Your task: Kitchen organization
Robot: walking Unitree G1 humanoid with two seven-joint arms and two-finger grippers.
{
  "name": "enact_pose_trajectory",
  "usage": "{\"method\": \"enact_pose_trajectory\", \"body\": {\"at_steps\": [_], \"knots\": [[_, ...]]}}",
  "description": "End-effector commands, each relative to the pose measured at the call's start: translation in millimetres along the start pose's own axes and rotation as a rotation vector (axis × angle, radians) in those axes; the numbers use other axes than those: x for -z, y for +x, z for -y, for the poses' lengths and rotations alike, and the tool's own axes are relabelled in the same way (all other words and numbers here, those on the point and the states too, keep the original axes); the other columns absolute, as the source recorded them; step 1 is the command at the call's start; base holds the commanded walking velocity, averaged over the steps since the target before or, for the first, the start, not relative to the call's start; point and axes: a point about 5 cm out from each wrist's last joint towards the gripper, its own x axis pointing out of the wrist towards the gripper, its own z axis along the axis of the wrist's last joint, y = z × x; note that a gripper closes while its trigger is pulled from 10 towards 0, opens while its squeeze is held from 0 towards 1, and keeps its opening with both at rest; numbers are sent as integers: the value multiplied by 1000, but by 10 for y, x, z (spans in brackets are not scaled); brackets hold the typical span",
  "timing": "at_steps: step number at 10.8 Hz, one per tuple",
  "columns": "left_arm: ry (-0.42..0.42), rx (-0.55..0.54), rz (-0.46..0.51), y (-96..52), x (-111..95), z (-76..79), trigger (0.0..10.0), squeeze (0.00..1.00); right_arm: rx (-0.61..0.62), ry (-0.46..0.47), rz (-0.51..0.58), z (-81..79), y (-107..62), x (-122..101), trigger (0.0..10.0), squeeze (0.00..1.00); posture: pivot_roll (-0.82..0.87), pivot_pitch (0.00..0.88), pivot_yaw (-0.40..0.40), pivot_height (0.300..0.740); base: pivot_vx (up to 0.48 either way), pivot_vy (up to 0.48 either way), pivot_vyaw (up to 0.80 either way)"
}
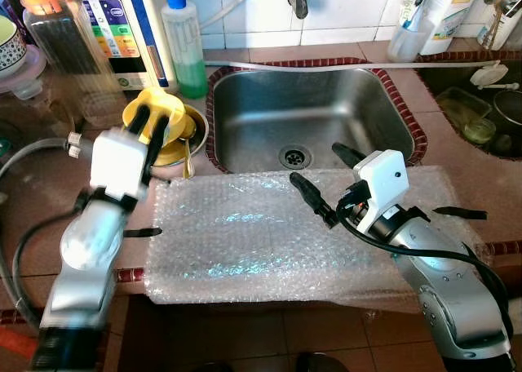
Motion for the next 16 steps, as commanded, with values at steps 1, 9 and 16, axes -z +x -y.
{"method": "enact_pose_trajectory", "body": {"at_steps": [1, 9, 16], "knots": [[25, 23, 17, -20, -35, -14, 10000, 1000, -14, -8, -3, -13, -4, 11, 10000, 0, -182, 170, 13, 740, 0, 0, 0], [108, 201, -60, -145, 224, 255, 10000, 1000, -53, 17, -7, -85, -30, 15, 10000, 0, -198, 174, 25, 740, 0, 0, 0], [182, 84, -86, 55, 333, 253, 10000, 0, -52, 4, -6, -99, -40, 1, 10000, 0, -213, 177, 20, 740, 0, 0, 0]]}}
